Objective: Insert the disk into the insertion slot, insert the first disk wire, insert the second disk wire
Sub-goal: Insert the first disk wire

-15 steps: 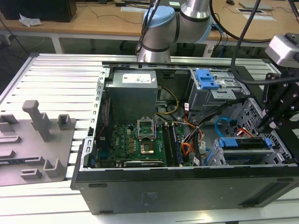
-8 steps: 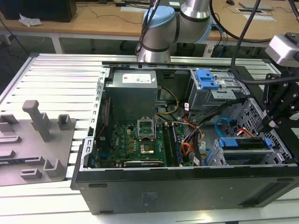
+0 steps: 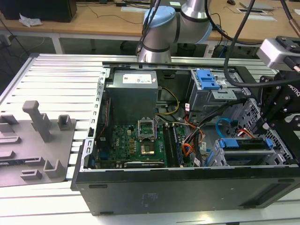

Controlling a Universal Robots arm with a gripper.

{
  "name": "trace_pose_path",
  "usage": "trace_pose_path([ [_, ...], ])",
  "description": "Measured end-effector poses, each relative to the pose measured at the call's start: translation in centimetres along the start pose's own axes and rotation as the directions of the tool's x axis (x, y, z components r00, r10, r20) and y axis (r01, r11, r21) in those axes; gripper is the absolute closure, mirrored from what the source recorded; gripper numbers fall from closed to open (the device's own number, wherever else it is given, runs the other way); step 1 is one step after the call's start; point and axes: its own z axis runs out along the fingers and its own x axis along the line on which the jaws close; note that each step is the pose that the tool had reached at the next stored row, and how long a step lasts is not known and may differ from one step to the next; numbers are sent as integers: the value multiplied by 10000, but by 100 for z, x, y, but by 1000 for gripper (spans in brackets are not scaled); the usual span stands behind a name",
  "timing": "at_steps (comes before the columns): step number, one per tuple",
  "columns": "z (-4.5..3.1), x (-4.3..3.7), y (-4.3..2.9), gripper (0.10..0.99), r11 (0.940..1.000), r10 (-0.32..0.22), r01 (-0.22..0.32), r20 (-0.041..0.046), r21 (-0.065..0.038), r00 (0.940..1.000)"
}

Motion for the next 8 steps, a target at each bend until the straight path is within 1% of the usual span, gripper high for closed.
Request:
trace_pose_path([
  [1,4,0,51,980,10000,-1,1,0,0,10000],
  [2,6,1,81,980,10000,0,0,0,0,10000],
  [3,8,2,91,980,10000,0,0,0,0,10000],
  [8,7,1,93,980,10000,-1,1,0,0,10000],
])
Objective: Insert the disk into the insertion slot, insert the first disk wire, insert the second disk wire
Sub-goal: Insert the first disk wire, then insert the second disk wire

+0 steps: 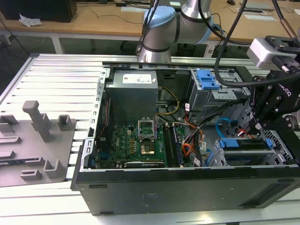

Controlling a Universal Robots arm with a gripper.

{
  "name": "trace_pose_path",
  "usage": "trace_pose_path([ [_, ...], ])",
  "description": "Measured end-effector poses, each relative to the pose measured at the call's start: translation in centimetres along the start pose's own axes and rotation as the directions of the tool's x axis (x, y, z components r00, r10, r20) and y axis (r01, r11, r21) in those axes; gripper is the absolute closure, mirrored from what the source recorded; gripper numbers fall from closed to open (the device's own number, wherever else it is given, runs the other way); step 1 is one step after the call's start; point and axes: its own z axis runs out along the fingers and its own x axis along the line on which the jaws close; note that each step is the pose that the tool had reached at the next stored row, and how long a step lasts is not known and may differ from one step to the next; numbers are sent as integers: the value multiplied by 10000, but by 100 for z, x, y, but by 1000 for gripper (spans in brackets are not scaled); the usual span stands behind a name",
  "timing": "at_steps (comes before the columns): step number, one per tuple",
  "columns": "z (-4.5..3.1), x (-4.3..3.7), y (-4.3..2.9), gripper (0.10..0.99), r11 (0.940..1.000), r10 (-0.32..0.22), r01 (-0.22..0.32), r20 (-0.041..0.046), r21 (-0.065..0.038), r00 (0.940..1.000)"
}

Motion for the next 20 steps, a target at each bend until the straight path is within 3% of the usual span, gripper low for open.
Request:
trace_pose_path([
  [9,0,0,2,973,10000,0,0,0,0,10000],
  [12,0,0,3,792,10000,0,0,0,0,10000],
  [14,0,0,3,792,10000,0,0,0,0,10000],
  [15,0,0,3,725,10000,0,0,0,0,10000],
  [19,0,-13,4,725,10000,0,0,1,0,10000],
  [20,1,-47,5,725,10000,1,-1,1,0,10000],
])
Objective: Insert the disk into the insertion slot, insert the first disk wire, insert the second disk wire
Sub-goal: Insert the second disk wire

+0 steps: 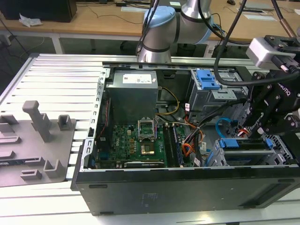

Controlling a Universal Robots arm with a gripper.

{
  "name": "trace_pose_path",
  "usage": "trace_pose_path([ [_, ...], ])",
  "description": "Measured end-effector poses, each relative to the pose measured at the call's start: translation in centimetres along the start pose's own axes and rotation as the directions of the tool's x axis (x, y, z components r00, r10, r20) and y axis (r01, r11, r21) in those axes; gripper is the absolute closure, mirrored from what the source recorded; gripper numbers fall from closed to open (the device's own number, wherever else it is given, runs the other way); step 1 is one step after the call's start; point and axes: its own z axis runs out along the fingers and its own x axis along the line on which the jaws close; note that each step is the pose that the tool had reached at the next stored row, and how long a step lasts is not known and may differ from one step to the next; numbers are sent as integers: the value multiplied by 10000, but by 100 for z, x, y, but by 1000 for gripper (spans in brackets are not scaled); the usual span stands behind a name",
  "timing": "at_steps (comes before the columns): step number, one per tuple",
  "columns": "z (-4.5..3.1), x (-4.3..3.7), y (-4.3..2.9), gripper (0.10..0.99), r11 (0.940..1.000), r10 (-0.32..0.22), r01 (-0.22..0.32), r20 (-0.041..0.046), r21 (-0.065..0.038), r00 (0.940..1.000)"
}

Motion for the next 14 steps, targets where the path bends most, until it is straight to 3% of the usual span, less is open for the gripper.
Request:
trace_pose_path([
  [3,0,-149,-1,725,10000,-8,8,0,0,10000],
  [6,-1,-229,-2,725,10000,-13,13,-2,0,10000],
  [14,10,-259,8,725,10000,-47,47,-6,0,10000],
])
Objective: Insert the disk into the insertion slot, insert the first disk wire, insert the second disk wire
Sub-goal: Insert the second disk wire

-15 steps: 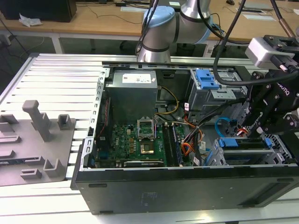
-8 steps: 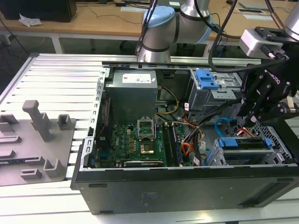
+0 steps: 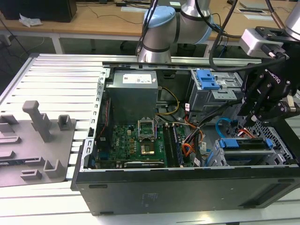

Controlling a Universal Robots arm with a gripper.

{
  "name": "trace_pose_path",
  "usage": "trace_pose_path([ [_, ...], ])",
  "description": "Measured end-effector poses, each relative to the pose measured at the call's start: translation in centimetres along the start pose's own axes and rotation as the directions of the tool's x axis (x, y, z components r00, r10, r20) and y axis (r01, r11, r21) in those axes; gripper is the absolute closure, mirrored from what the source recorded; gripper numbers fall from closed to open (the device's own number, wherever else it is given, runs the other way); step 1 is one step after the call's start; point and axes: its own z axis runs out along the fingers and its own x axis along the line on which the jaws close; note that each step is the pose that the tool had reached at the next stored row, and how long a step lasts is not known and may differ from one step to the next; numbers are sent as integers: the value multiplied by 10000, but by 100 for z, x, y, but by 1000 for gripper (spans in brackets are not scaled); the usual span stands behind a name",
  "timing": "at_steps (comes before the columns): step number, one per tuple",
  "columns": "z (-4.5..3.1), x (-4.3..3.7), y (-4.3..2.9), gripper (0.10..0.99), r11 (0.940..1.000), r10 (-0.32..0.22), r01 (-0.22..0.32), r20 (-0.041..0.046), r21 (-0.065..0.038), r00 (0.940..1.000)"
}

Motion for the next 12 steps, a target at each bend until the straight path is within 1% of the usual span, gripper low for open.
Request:
trace_pose_path([
  [2,33,1,120,725,10000,-25,25,-1,0,10000],
  [3,60,2,156,725,10000,-53,53,-1,0,10000],
  [4,83,2,173,725,9999,-106,106,-10,0,9999],
  [6,119,3,171,725,9999,-128,128,-20,0,9999],
  [8,125,3,171,725,9999,-125,125,-55,0,9999],
  [12,126,3,171,725,9999,-125,125,-61,0,9999],
])
